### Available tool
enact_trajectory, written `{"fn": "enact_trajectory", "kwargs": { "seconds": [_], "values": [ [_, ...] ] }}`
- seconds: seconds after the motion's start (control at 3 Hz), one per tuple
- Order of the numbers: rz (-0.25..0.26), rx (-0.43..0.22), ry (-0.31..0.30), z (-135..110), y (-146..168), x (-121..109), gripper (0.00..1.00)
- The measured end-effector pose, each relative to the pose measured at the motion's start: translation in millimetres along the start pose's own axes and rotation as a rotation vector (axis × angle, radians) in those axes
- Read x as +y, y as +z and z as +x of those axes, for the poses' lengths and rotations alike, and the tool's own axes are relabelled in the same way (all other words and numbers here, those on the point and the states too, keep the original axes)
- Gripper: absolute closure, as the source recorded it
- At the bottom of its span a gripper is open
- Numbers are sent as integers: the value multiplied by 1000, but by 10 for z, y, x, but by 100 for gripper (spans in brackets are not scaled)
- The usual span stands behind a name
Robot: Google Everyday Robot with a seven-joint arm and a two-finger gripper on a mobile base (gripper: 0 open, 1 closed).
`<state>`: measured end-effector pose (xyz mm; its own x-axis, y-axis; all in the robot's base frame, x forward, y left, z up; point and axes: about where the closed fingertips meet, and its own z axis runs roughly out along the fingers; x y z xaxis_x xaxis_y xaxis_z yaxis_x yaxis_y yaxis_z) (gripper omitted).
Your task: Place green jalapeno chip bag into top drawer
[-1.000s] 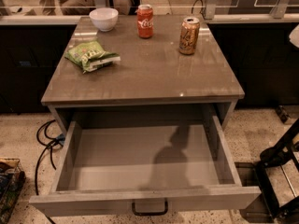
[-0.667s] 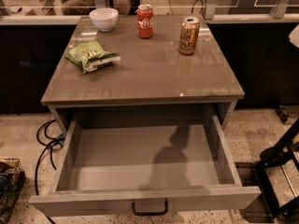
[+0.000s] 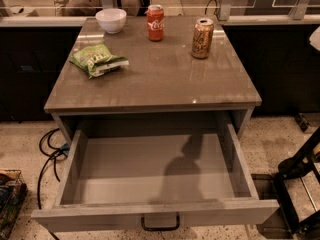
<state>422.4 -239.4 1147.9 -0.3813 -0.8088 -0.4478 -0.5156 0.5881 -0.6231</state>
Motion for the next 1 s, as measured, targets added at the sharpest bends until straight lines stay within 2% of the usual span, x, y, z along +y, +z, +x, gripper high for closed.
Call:
{"fn": "enact_trajectory", "kwargs": {
  "seconds": [1.0],
  "values": [
    [0,0,0,-2,0,-1,0]
  ]
}}
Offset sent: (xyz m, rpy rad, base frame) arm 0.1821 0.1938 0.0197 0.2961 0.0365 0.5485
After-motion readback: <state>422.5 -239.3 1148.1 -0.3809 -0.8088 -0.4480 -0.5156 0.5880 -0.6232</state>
